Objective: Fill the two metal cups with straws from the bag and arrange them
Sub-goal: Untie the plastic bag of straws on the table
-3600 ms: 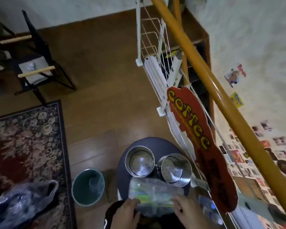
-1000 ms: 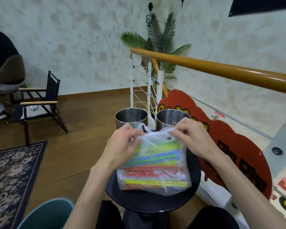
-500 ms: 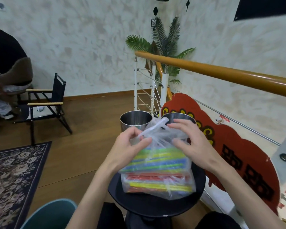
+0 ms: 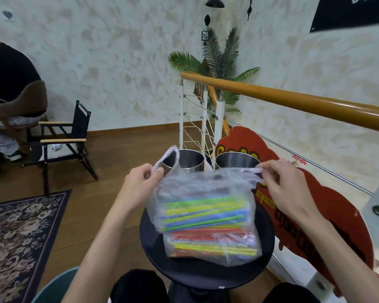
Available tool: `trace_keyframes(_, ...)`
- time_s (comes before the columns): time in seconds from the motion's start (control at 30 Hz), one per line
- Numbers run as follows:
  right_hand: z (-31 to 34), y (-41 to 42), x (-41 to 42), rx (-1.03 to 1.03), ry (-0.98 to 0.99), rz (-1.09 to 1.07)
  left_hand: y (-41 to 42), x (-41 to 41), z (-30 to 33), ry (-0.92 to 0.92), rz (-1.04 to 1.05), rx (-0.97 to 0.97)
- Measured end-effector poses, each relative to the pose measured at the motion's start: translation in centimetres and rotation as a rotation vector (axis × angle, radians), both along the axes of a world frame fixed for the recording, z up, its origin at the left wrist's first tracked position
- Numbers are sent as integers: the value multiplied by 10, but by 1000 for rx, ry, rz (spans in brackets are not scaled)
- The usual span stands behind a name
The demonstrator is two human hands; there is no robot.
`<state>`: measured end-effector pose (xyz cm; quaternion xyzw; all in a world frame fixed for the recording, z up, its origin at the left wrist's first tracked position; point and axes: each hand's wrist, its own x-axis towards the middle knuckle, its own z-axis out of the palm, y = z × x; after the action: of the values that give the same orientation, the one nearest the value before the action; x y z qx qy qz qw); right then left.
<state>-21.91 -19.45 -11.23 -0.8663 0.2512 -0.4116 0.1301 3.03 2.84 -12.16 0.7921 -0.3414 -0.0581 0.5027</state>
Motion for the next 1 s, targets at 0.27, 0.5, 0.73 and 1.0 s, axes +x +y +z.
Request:
trace_keyframes(0.27, -2, 20, 2, 174, -16, 83, 11, -37, 2, 15, -464, -78)
trace_keyframes(0.5, 15, 45, 30, 191, 87, 303, -43, -60, -18, -635, -430, 471)
trace_keyframes(0.73, 4, 49, 19, 255, 210, 369, -57, -54, -31, -706, -393, 433)
trace_keyframes(1.0, -20, 40, -17, 341, -110, 234, -35, -43, -3, -707, -270, 332)
